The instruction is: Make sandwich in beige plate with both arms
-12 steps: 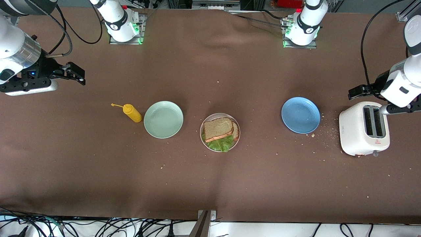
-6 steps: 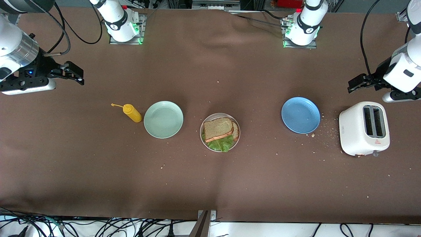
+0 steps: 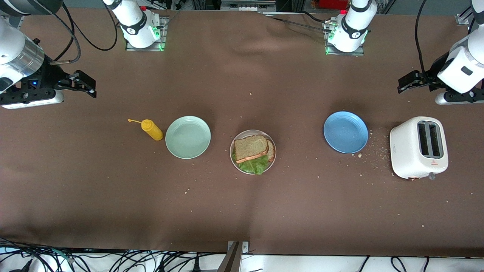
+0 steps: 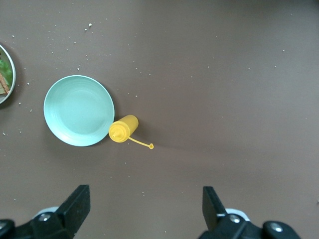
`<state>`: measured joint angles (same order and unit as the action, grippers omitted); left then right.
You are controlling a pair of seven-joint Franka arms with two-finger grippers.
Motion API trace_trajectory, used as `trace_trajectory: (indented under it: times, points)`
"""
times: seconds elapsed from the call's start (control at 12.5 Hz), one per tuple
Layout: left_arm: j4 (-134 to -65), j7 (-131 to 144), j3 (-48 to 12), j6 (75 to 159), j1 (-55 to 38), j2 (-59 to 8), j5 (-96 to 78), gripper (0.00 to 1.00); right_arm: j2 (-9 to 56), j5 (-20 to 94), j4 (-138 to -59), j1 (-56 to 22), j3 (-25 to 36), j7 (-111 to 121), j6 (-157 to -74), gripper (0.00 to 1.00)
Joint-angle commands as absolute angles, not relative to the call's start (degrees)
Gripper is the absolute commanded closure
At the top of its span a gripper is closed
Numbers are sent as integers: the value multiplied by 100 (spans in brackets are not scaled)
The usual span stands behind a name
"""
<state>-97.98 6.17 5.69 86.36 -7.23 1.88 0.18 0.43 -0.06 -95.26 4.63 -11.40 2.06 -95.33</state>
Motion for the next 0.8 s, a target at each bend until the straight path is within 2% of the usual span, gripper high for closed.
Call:
trace_trajectory:
  times: [0.0,0.72]
  points:
    - [-9650,300,457,8420,-466,140,167,0,70,-53,-9422,501,-1169,176,-9439,0]
    - [-9431,149,466,8394,-369,-9,-97,0,97,-44,-9413,510,-1169,229,-9440,0]
